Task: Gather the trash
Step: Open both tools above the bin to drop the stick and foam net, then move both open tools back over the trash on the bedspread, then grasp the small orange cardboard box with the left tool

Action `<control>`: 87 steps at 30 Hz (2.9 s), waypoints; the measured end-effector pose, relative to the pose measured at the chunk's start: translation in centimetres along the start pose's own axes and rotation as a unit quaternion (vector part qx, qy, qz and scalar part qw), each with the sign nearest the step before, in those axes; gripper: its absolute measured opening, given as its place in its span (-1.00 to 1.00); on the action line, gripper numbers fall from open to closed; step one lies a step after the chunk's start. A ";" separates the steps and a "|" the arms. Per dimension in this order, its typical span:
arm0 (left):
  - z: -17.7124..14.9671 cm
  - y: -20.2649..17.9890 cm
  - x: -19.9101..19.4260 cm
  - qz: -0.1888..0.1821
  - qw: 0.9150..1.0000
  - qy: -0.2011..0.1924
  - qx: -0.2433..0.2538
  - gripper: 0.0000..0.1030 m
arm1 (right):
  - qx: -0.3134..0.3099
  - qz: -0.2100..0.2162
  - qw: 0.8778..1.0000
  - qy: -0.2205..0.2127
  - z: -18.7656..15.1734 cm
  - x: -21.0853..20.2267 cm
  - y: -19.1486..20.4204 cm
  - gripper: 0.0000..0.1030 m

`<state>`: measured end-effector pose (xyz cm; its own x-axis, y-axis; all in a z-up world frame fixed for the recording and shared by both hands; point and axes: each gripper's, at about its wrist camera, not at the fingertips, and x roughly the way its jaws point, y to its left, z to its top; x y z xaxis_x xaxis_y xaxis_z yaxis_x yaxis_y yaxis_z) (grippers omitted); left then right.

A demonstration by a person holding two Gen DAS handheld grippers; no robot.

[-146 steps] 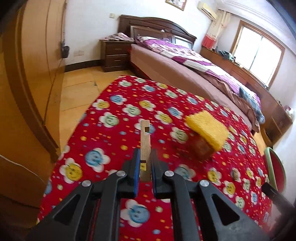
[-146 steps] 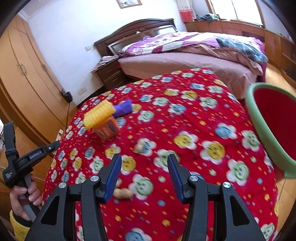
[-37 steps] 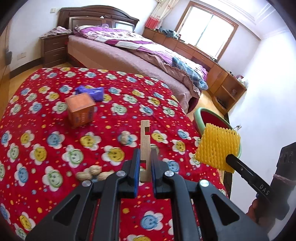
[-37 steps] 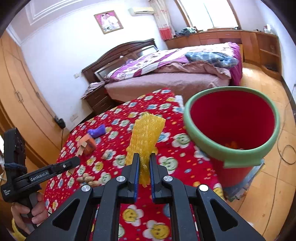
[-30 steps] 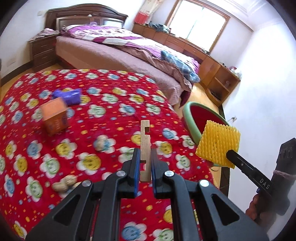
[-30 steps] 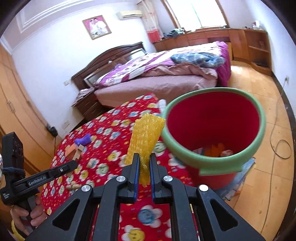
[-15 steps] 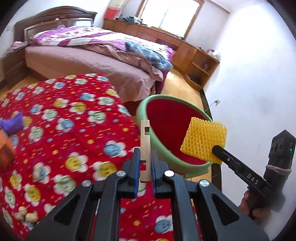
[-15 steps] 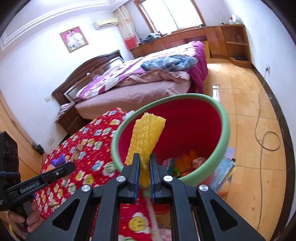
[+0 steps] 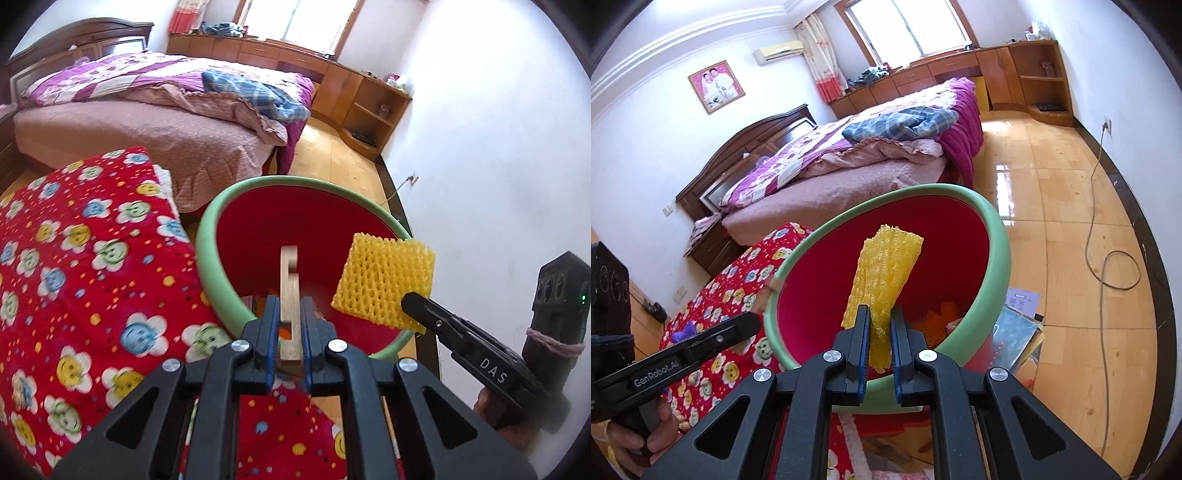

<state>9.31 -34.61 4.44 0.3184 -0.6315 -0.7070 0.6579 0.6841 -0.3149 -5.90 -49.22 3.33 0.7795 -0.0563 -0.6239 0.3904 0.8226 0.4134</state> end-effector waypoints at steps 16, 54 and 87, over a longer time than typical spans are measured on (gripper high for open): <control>-0.8 1.7 -1.1 0.048 0.999 -0.011 -0.021 -0.04 | -0.005 -0.009 1.000 0.002 -0.2 0.7 0.5 -0.49; -6.3 13.3 -12.4 0.173 0.973 -0.065 -0.139 0.31 | -0.093 0.067 0.992 0.055 -4.0 2.0 12.8 0.39; -6.4 25.1 -12.3 0.292 0.932 -0.070 -0.205 0.66 | -0.126 0.097 0.979 0.126 -7.1 7.6 18.6 0.40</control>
<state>17.53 -7.38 1.16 0.6447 -0.1295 -0.7534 0.0385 0.9898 -0.1371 3.80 -30.33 1.59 0.6688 0.2296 -0.7071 0.0886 0.9197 0.3825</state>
